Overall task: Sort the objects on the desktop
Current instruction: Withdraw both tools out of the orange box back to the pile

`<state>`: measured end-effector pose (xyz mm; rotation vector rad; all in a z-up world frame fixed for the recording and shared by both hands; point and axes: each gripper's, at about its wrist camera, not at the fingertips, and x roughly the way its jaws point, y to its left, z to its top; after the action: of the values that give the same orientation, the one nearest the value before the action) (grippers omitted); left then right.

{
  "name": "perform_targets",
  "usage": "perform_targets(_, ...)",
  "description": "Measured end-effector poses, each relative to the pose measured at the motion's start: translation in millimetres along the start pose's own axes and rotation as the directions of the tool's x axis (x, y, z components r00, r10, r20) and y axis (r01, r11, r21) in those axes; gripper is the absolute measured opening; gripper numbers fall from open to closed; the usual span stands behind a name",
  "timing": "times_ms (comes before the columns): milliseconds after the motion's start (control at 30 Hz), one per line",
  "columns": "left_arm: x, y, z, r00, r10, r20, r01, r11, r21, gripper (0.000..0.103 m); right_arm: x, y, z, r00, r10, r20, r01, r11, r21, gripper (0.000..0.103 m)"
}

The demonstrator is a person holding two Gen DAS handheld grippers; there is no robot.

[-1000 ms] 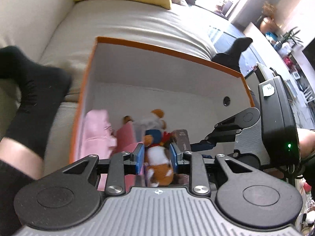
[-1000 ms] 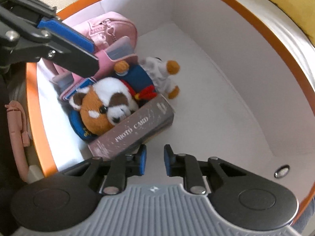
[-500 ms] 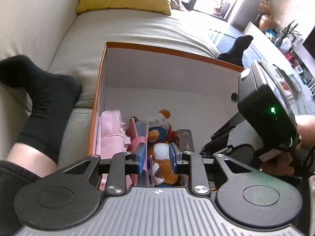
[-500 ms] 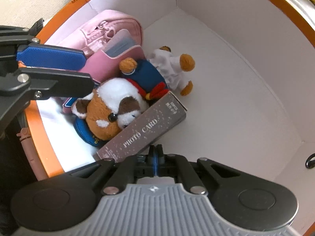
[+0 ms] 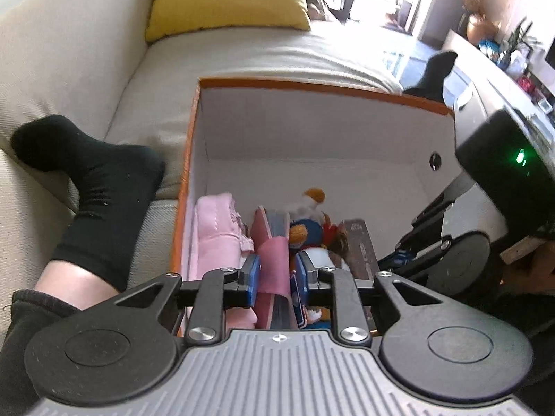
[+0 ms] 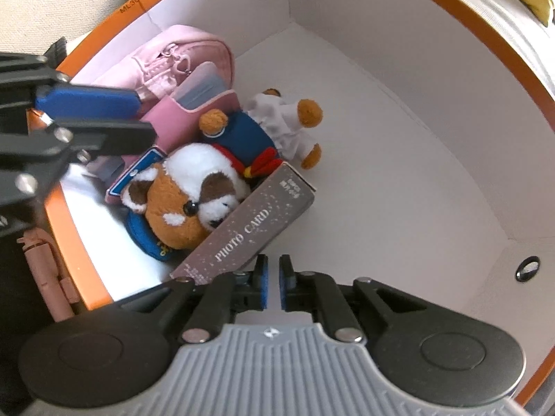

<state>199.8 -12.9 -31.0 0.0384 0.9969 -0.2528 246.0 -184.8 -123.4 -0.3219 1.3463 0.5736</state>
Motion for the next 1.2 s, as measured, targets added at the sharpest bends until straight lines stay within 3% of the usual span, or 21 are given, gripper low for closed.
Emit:
perform_targets(200,-25.3,2.0,-9.0,0.997,-0.024,0.07,0.027,0.999,-0.041,0.026,-7.9,9.9,-2.4,0.999,-0.049,0.014,0.049,0.999,0.012,0.017)
perform_targets(900,-77.9,21.8,-44.1,0.988,-0.031,0.149,0.057,0.983,-0.174,0.026,-32.2,54.1,-1.6,0.964,-0.258,0.062,0.255,0.965,0.056,0.044)
perform_targets(967,-80.9,22.5,-48.8,0.988,-0.029,0.152,0.057,0.982,-0.182,0.026,-35.9,53.9,1.7,0.957,-0.28,0.073,0.274,0.959,0.074,0.049)
perform_targets(1200,-87.4,27.3,-73.6,0.99,-0.007,0.143,0.037,0.978,-0.206,0.026,-53.3,67.0,-20.3,0.919,-0.349,0.184,0.329,0.935,0.13,0.05)
